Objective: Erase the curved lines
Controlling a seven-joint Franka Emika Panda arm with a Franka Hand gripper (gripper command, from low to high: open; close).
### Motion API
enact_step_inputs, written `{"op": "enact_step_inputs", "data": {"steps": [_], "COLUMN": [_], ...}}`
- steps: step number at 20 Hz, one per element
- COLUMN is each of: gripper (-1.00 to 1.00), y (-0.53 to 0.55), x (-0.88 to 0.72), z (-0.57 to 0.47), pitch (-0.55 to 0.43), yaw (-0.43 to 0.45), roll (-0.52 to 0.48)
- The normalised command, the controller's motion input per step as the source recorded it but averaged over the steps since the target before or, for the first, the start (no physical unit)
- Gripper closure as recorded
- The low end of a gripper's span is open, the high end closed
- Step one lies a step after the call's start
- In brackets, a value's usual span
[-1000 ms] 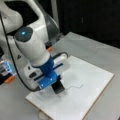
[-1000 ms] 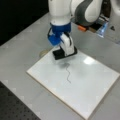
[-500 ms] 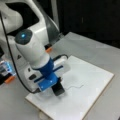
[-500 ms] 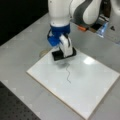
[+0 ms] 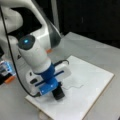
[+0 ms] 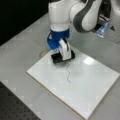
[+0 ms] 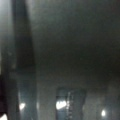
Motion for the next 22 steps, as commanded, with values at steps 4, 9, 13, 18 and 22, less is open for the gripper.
{"op": "enact_step_inputs", "data": {"steps": [4, 9, 13, 18, 22], "gripper": [1.00, 1.00, 1.00, 1.00, 1.00], "y": [0.07, 0.01, -0.02, -0.04, -0.05], "x": [0.01, -0.02, -0.04, -0.06, -0.05], "z": [-0.13, -0.09, -0.10, -0.15, -0.17], "pitch": [-0.072, -0.069, -0.050, -0.046, -0.041], "yaw": [-0.135, -0.128, -0.066, -0.026, -0.028], "roll": [0.058, 0.078, 0.147, 0.152, 0.105]}}
